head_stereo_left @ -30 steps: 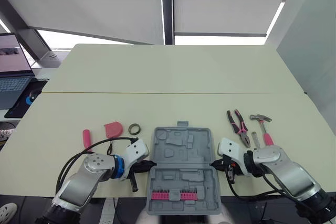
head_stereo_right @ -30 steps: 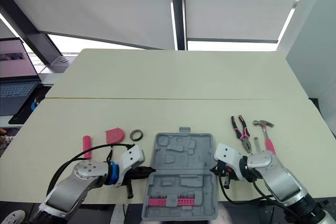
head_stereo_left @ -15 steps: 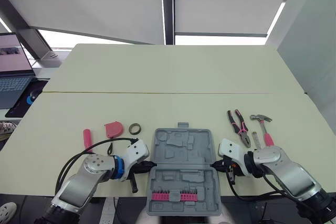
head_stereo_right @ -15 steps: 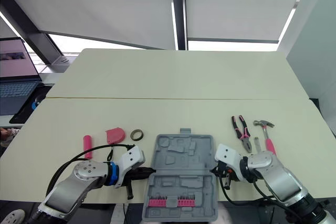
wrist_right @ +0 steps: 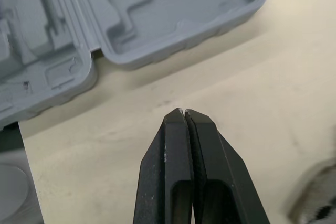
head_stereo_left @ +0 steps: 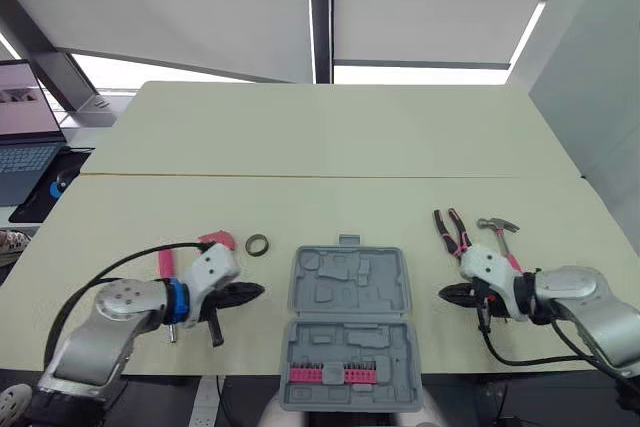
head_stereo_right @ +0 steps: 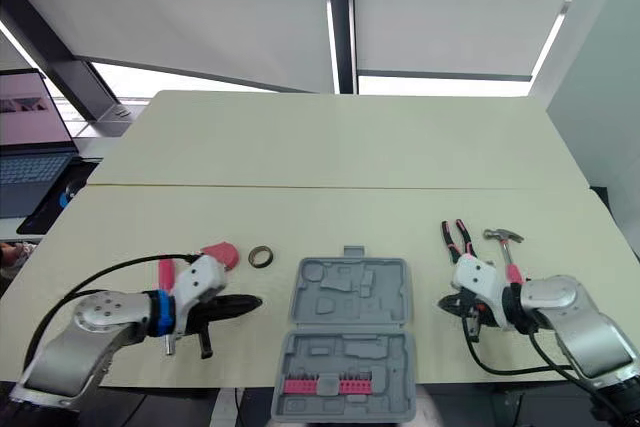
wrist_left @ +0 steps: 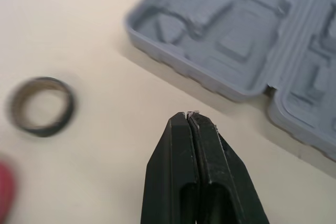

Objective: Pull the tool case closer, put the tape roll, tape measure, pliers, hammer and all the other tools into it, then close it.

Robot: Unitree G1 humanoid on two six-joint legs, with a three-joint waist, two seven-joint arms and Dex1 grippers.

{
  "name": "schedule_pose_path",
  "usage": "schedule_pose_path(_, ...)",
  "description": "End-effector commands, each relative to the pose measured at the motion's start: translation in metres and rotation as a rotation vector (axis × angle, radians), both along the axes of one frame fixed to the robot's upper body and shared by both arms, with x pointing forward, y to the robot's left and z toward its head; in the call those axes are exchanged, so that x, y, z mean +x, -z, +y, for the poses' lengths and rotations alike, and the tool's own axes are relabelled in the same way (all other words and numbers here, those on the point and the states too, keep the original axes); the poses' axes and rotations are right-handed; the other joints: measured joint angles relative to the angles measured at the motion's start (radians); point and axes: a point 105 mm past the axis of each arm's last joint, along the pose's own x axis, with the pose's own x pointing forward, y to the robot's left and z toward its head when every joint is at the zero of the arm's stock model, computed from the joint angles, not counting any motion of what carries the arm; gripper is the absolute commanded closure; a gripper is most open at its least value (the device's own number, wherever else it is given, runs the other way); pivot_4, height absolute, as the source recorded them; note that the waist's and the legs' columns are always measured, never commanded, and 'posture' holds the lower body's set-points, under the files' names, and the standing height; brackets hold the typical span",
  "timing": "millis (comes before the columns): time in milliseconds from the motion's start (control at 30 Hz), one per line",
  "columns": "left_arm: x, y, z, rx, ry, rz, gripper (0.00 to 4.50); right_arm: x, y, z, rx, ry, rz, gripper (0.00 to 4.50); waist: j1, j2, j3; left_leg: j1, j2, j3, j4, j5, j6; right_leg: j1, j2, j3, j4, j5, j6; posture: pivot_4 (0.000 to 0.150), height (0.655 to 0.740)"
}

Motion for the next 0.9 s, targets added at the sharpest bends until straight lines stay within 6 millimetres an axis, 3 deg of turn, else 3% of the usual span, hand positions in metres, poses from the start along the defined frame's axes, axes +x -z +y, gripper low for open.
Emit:
schedule_pose_path(33, -0.005, -0.028, 0.041, -0.066, -0.136, -0.055, 4.13, 0.003, -0.027, -0.022, 0.034, 0.077, -0.125, 4.5, -0.001, 0.0, 0.0, 0.0, 0.0, 0.0, 0.0, 0.0, 0.0, 0.0, 0.0, 0.0, 0.0, 0.0, 0.0, 0.15, 0.74)
schedule_pose_path(133, -0.021, -0.027, 0.077, -0.053, -0.222, -0.017, 3.36, 0.009, -0.034, -0.052, 0.026, 0.198, -0.176, 4.5, -0.004, 0.0, 0.0, 0.001, 0.0, 0.001, 0.0, 0.0, 0.0, 0.0, 0.0, 0.001, 0.0, 0.0, 0.0, 0.15, 0.74)
schedule_pose_path(267, -0.035, -0.019, 0.122, -0.03, -0.407, -0.027, 2.05, 0.01, -0.034, -0.087, -0.02, 0.303, -0.205, 3.67, -0.003, -0.001, 0.001, 0.002, 0.0, 0.002, 0.0, 0.0, 0.0, 0.001, 0.0, 0.001, 0.0, 0.0, 0.0, 0.15, 0.74)
schedule_pose_path(467, -0.061, -0.007, 0.159, -0.053, -0.578, -0.002, 0.14, 0.002, -0.034, -0.11, -0.031, 0.359, -0.187, 2.17, -0.001, -0.001, 0.001, 0.002, 0.0, 0.001, 0.0, 0.0, 0.0, 0.001, 0.0, 0.001, 0.0, 0.0, 0.0, 0.15, 0.74)
schedule_pose_path(700, -0.074, 0.004, 0.163, -0.06, -0.624, 0.011, 0.0, -0.007, -0.021, -0.118, -0.037, 0.396, -0.155, 0.03, -0.002, -0.001, 0.0, 0.002, 0.0, 0.002, -0.001, 0.0, 0.0, 0.001, 0.0, 0.001, 0.0, 0.0, 0.0, 0.15, 0.74)
schedule_pose_path(900, -0.083, 0.006, 0.168, -0.049, -0.659, 0.002, 0.0, 0.001, -0.017, -0.119, -0.034, 0.383, -0.152, 0.03, -0.002, -0.001, 0.0, 0.002, 0.001, 0.002, -0.001, 0.0, 0.0, 0.001, 0.0, 0.001, 0.001, 0.0, 0.0, 0.15, 0.74)
